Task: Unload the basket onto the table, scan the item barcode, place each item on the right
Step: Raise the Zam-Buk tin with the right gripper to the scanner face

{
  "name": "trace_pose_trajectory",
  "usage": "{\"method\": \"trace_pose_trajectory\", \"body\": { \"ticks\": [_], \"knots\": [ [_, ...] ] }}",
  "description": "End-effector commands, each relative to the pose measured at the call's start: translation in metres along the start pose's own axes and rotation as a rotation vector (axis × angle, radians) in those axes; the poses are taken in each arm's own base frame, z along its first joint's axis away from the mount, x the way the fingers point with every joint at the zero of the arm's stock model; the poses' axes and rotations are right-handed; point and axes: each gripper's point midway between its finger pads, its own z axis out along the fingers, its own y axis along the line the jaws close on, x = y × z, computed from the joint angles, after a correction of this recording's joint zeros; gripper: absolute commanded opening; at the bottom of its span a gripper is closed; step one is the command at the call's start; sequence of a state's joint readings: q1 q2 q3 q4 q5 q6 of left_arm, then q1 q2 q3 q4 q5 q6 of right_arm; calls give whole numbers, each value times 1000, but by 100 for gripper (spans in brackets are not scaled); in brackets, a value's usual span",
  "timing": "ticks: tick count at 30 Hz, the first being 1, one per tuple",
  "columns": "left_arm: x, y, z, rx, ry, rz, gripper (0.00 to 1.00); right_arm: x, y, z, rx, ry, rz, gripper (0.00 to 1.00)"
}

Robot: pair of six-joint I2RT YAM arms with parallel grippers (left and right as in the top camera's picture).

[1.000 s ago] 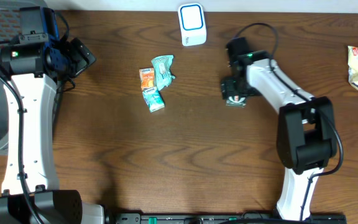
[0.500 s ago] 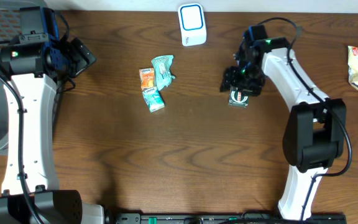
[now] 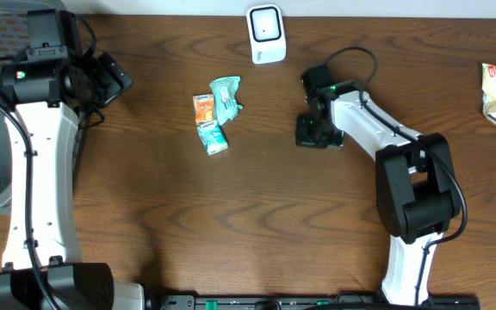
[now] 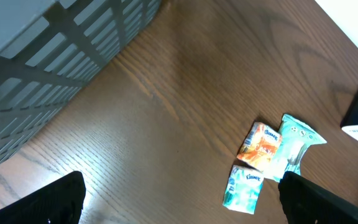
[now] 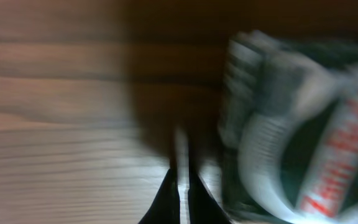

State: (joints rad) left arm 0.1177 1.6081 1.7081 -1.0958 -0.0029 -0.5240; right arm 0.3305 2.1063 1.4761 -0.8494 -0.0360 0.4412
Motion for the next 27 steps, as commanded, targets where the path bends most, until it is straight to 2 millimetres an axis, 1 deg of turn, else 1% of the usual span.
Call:
{"method": "trace_pose_trajectory", "body": {
  "ticks": [1,4,6,9,12,13,14,15,16,19,21,23,24,27],
  "knots": [
    [-1,2,-3,-4,-9,-8,98,-2,-36,1,167,-25,72,1],
    [-2,2,-3,-4,-9,-9,98,-4,-53,-9,232,-24,87,1],
    [-1,2,-3,-4,-9,-8,98,-10,-65,-18,271,-36,101,1],
    [-1,2,-3,-4,-9,-8,98,-25,-82,-32,311,-71,136,2],
    [-1,2,-3,-4,-9,-8,98,-47,-109,-49,348,-124,192,6],
    [-1,2,-3,-4,-9,-8,98,-50,-111,-51,340,-127,191,7],
    [-1,2,-3,-4,-9,-8,98,-57,-110,-55,273,-113,151,11],
    [-1,2,-3,-4,-9,-8,98,-59,-107,-56,233,-104,135,15],
    [-1,2,-3,-4,-9,-8,98,-60,-97,-57,140,-83,97,28],
    [-1,2,-3,-4,-9,-8,98,-59,-87,-56,36,-58,83,79],
    [-1,2,-3,-4,-9,-8,98,-59,-86,-55,9,-47,92,82],
    [-1,2,-3,-4,-9,-8,98,-59,-88,-53,19,-50,113,90],
    [-1,2,-3,-4,-9,-8,98,-59,-89,-51,32,-55,134,91],
    [-1,2,-3,-4,-9,-8,98,-58,-102,-43,104,-73,222,93]
  ]
}}
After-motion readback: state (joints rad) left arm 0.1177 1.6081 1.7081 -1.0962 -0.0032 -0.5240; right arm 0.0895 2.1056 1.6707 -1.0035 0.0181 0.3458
